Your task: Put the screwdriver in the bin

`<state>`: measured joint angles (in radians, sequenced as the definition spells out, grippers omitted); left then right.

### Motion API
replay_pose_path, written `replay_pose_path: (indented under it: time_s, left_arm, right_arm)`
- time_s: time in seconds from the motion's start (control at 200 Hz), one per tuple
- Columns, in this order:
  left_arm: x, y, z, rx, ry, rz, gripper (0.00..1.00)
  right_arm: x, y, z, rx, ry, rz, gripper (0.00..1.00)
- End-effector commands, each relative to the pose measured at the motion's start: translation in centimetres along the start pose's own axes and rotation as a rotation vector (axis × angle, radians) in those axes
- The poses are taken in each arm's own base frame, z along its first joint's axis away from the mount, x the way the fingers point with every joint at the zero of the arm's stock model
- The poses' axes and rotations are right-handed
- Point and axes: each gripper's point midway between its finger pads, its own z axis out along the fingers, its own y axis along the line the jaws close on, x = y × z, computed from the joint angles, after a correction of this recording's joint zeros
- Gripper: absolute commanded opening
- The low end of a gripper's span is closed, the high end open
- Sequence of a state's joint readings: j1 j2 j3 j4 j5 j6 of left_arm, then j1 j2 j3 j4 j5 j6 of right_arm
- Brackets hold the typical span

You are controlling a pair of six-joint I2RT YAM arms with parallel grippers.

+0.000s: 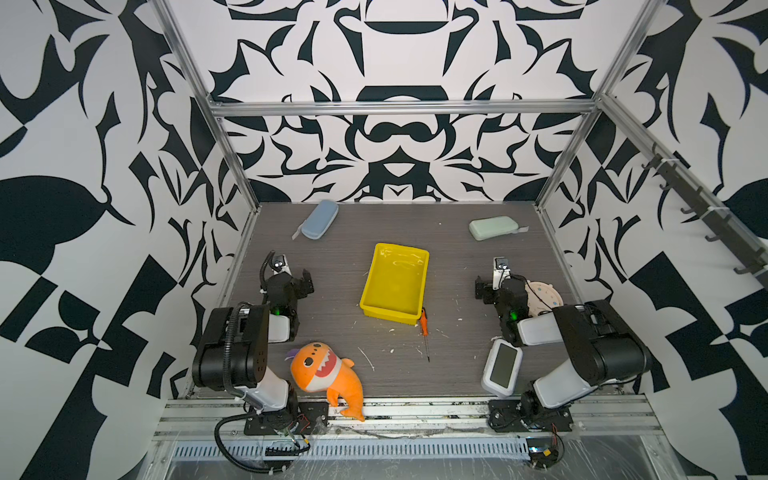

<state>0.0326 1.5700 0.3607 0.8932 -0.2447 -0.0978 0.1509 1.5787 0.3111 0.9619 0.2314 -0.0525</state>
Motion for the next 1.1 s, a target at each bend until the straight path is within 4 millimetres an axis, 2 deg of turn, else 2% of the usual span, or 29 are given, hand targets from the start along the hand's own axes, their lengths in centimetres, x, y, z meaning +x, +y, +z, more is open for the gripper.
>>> replay_pose_path:
  time_s: [0.0,0.325,0.43,0.52,0.555,0.595,0.66,0.68,0.725,0.795,0.835,0.86,0.875,0.905,0.975,1.035,1.095]
  left_arm:
    - [-1.7,-0.1,0.0,0.007,-0.047,-0.017,1.0]
    - [-1.6,-0.1,0.0,0.007,-0.048,-0.017,1.0]
    - [-1.7,-0.1,-0.1,0.01,-0.052,-0.019,1.0]
    - [-1.7,-1.7,-0.4,0.101,-0.054,0.019,1.0]
    - [-1.8,-2.5,-0.7,0.149,-0.049,0.044,1.0]
    - [-2.5,-2.5,-0.8,0.147,-0.059,0.039,1.0]
    - [-3.2,-2.0,-0.9,0.099,0.035,0.033,1.0]
    - [-3.3,-1.7,-1.1,0.079,0.093,0.038,1.0]
    - [-4.5,-1.1,-1.3,0.025,0.16,0.052,1.0]
    - [-5.1,-2.2,-1.9,0.044,0.129,0.114,1.0]
    - [-6.1,-2.9,-2.6,0.035,0.09,0.127,1.0]
    - [-6.2,-3.6,-3.1,0.045,0.098,0.139,1.0]
    - [-7.3,-4.0,-4.0,0.056,0.073,0.13,1.0]
    - [-8.2,-4.9,-5.0,0.086,0.07,0.113,1.0]
    - [-9.5,-7.2,-7.8,0.214,0.114,0.011,1.0]
    - [-9.4,-8.5,-10.0,0.304,0.196,-0.084,1.0]
    - [-8.6,-8.9,-11.5,0.344,0.255,-0.124,1.0]
  right_arm:
    - [-1.7,-0.3,-0.2,0.01,-0.056,0.011,1.0]
    - [-1.8,-0.7,-0.3,0.028,-0.067,0.026,1.0]
    - [-2.5,-0.4,-1.6,0.001,-0.134,0.033,1.0]
    - [-3.3,-1.1,-2.8,0.021,-0.142,0.052,1.0]
    - [-3.6,-1.7,-3.1,0.049,-0.129,0.066,1.0]
    - [-3.8,-2.7,-3.4,0.105,-0.1,0.079,1.0]
    - [-5.2,-4.3,-4.4,0.179,-0.055,0.116,1.0]
    - [-5.2,-4.4,-4.8,0.181,-0.016,0.124,1.0]
    - [-6.8,-4.3,-5.8,0.154,0.016,0.159,1.0]
    - [-9.2,-3.5,-7.4,0.076,0.033,0.263,1.0]
    - [-9.7,-3.1,-8.4,0.045,0.076,0.312,1.0]
    - [-9.3,-2.9,-9.2,0.033,0.132,0.36,1.0]
    - [-9.0,-2.7,-9.6,0.024,0.171,0.382,1.0]
    - [-7.7,-2.6,-10.6,0.027,0.255,0.4,1.0]
    - [-5.0,-3.8,-12.9,0.119,0.4,0.447,1.0]
    - [-2.8,-3.9,-14.0,0.141,0.476,0.452,1.0]
    - [-1.3,-3.2,-14.3,0.118,0.496,0.497,1.0]
